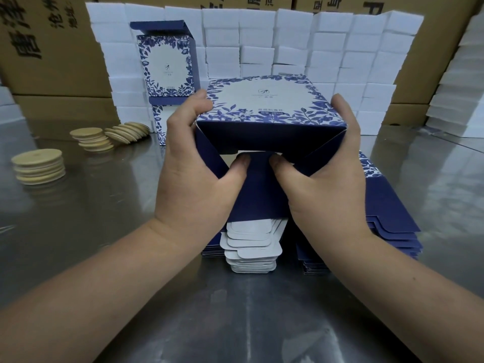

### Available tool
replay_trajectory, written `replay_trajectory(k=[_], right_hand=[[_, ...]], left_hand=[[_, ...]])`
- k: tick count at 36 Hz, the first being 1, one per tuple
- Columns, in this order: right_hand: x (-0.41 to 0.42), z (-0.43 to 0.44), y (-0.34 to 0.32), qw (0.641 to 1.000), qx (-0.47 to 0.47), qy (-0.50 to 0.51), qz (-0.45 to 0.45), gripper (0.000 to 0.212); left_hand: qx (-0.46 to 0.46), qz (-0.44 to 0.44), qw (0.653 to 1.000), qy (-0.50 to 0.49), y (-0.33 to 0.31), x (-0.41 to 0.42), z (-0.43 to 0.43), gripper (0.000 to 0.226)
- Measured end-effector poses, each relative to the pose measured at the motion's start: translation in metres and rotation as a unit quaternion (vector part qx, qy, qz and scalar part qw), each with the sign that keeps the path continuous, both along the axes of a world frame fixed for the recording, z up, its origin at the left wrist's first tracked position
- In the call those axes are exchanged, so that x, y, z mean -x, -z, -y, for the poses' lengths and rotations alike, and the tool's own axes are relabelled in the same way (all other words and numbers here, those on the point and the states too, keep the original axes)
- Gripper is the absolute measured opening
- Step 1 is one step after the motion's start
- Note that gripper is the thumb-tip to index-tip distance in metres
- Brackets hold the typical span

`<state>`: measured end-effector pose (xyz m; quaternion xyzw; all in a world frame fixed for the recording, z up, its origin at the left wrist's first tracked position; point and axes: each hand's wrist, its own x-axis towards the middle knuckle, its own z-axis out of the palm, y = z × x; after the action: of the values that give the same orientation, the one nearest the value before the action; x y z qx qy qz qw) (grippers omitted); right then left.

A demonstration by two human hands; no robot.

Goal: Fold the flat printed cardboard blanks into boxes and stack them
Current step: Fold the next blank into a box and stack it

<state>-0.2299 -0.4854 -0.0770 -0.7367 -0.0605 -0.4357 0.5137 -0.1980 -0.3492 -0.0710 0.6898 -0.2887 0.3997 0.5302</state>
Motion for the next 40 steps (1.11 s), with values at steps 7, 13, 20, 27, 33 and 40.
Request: replay_trajectory(k=[7,13,20,27,33,40], right_hand=[[-0.0002,0.0000,0.0010,1.000,0.001,-0.002,0.006,0.078],[0.0014,0.0059,0.0066,0.999,0.035,-0.017,0.005,0.074],[0.0030,0.0084,0.0069,0.998,0.025,-0.052,0.000,0.063],[0.0037,0.0095,0.0054,0.998,0.034,-0.047,0.005,0.056],[0.0044,0.0077,0.0031,0.999,0.039,-0.032,-0.002,0.052],[0.0034,0.0074,0.0020,0.999,0.046,-0.009,-0.005,0.055]], left_hand=[[-0.001,-0.002,1.000,-0.005,-0.0002,0.0003,-0.0003,0.067],[-0.015,-0.030,0.999,0.018,0.0005,0.0025,-0.0023,0.066],[-0.028,-0.037,0.999,0.017,-0.0005,0.0034,-0.0040,0.072],[-0.049,-0.017,0.999,0.005,0.0028,0.0018,-0.0052,0.079],[-0.055,-0.002,0.998,0.008,0.0047,0.0001,-0.0063,0.080],[-0.053,0.000,0.999,-0.004,0.0045,-0.0001,-0.0056,0.080]])
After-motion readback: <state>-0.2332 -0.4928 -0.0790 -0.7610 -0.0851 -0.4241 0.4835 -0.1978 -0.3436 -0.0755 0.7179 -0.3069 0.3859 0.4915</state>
